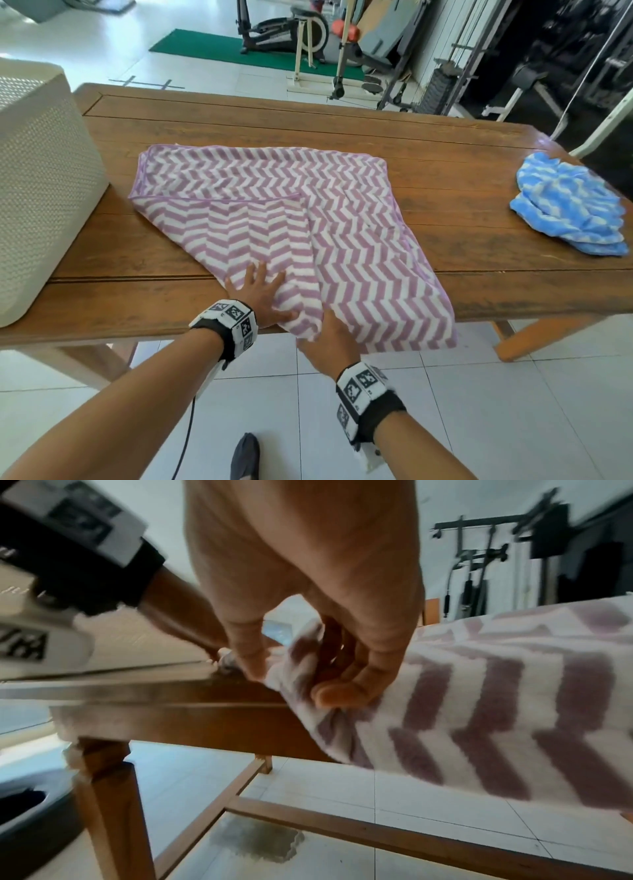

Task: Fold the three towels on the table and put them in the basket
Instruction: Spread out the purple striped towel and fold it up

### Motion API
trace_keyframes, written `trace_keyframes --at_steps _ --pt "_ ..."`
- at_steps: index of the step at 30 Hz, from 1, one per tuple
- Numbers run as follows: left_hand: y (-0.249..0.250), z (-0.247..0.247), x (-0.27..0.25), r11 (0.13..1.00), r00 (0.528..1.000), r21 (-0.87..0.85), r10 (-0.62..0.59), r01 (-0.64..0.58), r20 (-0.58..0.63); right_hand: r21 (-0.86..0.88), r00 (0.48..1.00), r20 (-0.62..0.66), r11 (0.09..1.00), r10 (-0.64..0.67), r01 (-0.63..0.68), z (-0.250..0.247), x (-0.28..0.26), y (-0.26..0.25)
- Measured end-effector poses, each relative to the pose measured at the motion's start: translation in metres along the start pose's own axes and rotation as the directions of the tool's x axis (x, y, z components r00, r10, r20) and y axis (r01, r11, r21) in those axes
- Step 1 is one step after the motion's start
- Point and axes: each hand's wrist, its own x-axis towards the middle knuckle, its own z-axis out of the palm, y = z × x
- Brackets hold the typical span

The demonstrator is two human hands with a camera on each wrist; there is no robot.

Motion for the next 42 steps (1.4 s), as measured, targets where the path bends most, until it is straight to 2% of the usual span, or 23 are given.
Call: trace_keyframes --at_steps 2,4,9,12,15,20,24,28,32,34,39,42 --pt "0.000 -0.002 0.001 1.000 1.000 -0.003 -0.009 0.009 0.022 -0.125 0.999 -0.042 0.992 -0.017 0.011 0.008 -0.004 0.006" --pt "0.000 -0.003 0.001 1.000 0.999 -0.004 -0.016 0.016 0.033 -0.145 0.995 -0.098 0.989 -0.027 0.013 0.004 -0.006 0.014" --pt "0.004 -0.005 -0.001 1.000 0.999 -0.002 -0.029 0.029 0.041 0.068 0.995 -0.079 0.995 -0.061 0.067 -0.014 -0.008 0.034" --pt "0.006 -0.008 -0.001 0.999 0.998 -0.006 -0.044 0.045 0.050 -0.053 0.998 -0.053 0.998 -0.038 0.035 -0.008 -0.008 0.025" --pt "0.007 -0.007 -0.001 0.999 0.998 -0.007 -0.045 0.046 0.047 -0.154 0.995 -0.100 0.988 -0.031 0.016 0.004 -0.003 0.020" --pt "0.005 -0.006 0.001 0.999 0.998 -0.011 -0.035 0.035 0.051 -0.166 0.981 -0.181 0.985 -0.070 0.039 0.005 -0.006 0.029" --pt "0.004 -0.007 0.001 1.000 0.998 -0.014 -0.023 0.024 0.053 -0.207 0.976 -0.171 0.973 -0.134 0.098 -0.003 -0.001 0.042" --pt "0.004 -0.006 0.001 0.999 0.998 -0.002 -0.033 0.033 0.054 -0.079 0.986 -0.044 0.984 -0.161 0.157 -0.004 -0.004 0.043" --pt "0.003 -0.006 -0.001 0.999 0.998 0.002 -0.038 0.038 0.059 -0.191 0.977 -0.024 0.961 -0.210 0.202 -0.001 -0.004 0.041" --pt "0.004 -0.009 -0.003 0.999 0.997 0.021 -0.034 0.032 0.066 -0.183 0.983 -0.038 0.969 -0.178 0.168 -0.013 0.000 0.042" --pt "0.009 -0.029 -0.002 0.997 0.998 0.078 -0.021 0.016 0.064 -0.269 0.990 0.040 0.953 -0.137 0.142 -0.058 0.013 0.038" --pt "0.014 -0.050 0.008 0.996 0.997 0.094 -0.013 0.005 0.079 -0.233 0.988 0.029 0.960 -0.153 0.156 -0.092 0.032 0.035"
